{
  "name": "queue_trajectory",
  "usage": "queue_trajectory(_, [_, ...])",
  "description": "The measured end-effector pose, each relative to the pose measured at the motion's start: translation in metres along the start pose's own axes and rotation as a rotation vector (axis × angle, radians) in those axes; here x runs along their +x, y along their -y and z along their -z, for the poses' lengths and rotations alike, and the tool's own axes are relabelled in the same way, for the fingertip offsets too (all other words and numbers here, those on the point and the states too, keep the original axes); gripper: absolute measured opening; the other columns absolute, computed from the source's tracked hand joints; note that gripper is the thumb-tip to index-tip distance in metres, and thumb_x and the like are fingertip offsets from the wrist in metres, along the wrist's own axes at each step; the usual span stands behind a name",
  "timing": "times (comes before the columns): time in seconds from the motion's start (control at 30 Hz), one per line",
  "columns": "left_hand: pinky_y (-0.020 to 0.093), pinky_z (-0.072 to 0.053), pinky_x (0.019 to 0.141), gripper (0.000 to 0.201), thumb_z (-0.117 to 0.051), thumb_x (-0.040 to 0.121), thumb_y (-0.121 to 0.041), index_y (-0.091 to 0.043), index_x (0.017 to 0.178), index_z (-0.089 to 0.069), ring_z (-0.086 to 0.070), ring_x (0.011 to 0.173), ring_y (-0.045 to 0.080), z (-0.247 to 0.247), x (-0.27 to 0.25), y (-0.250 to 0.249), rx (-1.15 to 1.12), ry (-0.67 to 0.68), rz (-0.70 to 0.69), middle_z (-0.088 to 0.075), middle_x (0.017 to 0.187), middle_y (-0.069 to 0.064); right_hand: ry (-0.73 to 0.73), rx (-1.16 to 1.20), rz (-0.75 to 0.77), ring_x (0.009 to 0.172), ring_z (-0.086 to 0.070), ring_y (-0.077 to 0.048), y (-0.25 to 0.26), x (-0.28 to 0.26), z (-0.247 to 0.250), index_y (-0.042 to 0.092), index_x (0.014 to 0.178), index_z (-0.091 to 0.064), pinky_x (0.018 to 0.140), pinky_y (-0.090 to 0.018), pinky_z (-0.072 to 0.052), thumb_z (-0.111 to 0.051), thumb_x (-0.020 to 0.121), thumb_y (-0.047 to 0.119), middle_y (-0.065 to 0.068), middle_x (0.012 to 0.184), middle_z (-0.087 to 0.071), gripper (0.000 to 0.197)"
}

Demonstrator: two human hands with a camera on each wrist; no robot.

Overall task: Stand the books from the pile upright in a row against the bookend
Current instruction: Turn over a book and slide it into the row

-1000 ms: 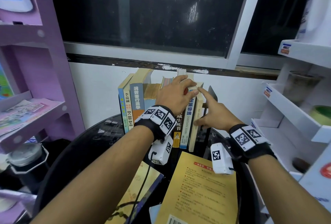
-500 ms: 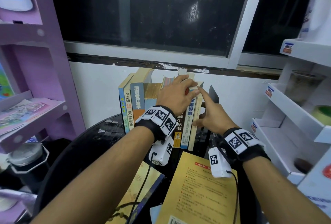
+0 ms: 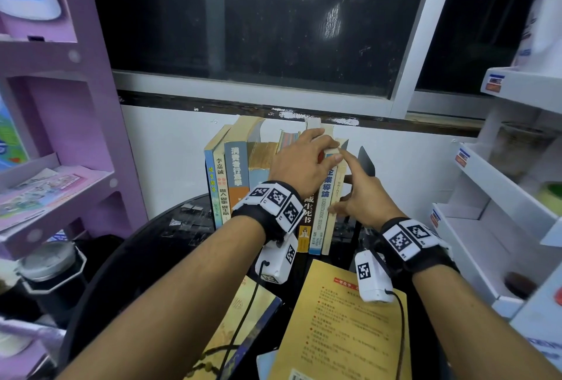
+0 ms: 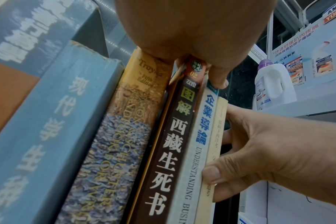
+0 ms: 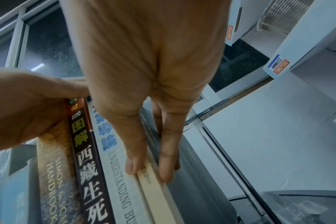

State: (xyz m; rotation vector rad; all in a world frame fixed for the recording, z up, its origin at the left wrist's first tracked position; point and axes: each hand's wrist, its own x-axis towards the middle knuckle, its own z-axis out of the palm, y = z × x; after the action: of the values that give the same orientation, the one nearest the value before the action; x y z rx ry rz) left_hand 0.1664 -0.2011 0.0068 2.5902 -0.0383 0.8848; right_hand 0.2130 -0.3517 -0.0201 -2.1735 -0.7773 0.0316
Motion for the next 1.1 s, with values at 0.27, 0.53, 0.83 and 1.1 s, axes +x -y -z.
queue_trajectory(0.27, [0.031,-0.04,0.089,0.035,-0.044,0.095,-0.049,-0.035,0.125,-0.055,-0.045,0.126,0.012,0.0,0.0,0.0,-0.004,-0.002,0.009,-0.039,0.147,-0.013,-0.038,-0.002,-0.016,0.113,-0.062,-0.019,-0.001,0.0,-0.002,0.043,0.146,-0.018,0.075,-0.043,-0.061,-0.08,0.073,-0.003,-0.004,0.119,-0.065,0.106])
queue_trajectory(0.53, [0.032,-0.039,0.087,0.034,-0.044,0.095,-0.05,-0.037,0.124,-0.055,-0.046,0.126,0.012,-0.001,0.0,0.002,-0.011,0.0,0.02,-0.039,0.146,-0.014,-0.038,0.006,0.009,0.116,-0.062,-0.021,-0.004,-0.001,-0.004,0.045,0.145,-0.019,0.078,-0.044,-0.06,-0.079,0.075,-0.001,-0.006,0.121,-0.066,0.104])
queue_trajectory(0.83, [0.035,-0.042,0.092,0.034,-0.044,0.095,-0.049,-0.037,0.125,-0.055,-0.046,0.127,0.013,0.0,-0.001,0.001,-0.019,0.014,0.004,-0.038,0.147,-0.013,-0.019,-0.004,-0.007,0.115,-0.064,-0.025,0.0,-0.005,-0.004,0.049,0.146,-0.012,0.082,-0.045,-0.059,-0.075,0.079,-0.002,-0.005,0.126,-0.064,0.105])
queue_trajectory(1.1, [0.036,-0.042,0.095,0.036,-0.044,0.096,-0.048,-0.034,0.128,-0.052,-0.046,0.128,0.015,0.004,-0.002,-0.002,-0.01,0.056,0.017,-0.034,0.15,-0.01,-0.009,-0.014,-0.03,0.11,-0.066,-0.025,0.005,-0.01,-0.005,0.05,0.149,0.0,0.082,-0.041,-0.06,-0.074,0.082,0.001,-0.003,0.132,-0.06,0.111])
